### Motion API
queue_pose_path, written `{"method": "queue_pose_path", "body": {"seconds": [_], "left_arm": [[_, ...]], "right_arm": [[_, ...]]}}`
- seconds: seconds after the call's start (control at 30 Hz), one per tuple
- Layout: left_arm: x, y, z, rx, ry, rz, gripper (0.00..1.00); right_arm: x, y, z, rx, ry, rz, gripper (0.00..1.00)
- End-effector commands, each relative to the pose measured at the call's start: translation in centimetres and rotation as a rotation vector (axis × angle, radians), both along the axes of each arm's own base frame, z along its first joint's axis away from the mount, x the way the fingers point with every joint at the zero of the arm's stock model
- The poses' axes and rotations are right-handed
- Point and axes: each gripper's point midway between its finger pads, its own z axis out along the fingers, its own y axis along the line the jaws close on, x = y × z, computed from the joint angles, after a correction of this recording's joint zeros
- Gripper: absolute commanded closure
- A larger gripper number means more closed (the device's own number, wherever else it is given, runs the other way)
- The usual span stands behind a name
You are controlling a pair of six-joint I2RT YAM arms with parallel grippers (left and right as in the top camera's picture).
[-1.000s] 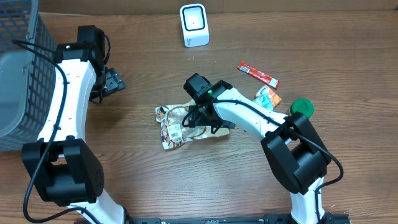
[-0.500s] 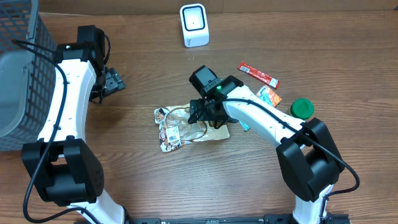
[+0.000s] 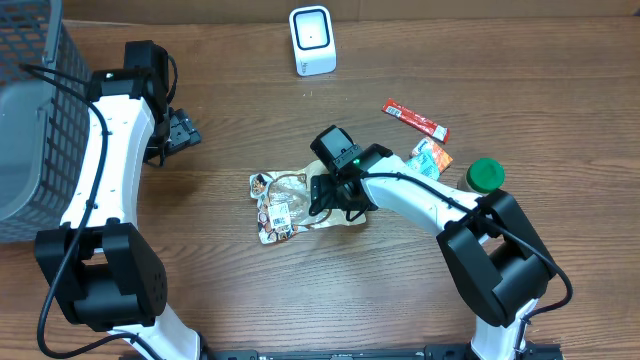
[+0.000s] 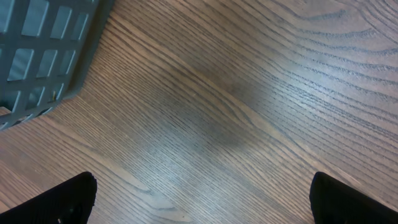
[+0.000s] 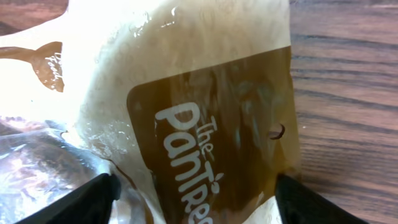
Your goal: Scan the item barcode
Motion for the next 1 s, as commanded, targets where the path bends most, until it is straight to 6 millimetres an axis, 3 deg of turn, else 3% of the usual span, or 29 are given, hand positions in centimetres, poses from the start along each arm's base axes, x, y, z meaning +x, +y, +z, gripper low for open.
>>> {"method": "queue_pose_path", "body": {"seconds": [0.0, 0.13, 0.3, 0.97], "left_arm": [[0.39, -0.06, 0.79, 0.012, -0.024, -0.006, 0.00], [0.39, -0.06, 0.78, 0.012, -0.024, -0.006, 0.00], [0.39, -0.06, 0.78, 0.012, -0.024, -0.006, 0.00], [0.39, -0.06, 0.79, 0.012, -0.024, -0.006, 0.00]], "right_arm": [[-1.42, -0.56, -0.87, -0.012, 0.037, 0.008, 0.31], [-1.55, -0.31, -0.79, 0.002, 0.045, 0.012, 0.65], [-1.20, 0.16, -0.15, 0.040, 0.060, 0.007, 0.91], [-1.41, 0.25, -0.10, 0.054, 0.077, 0.006, 0.96]]}}
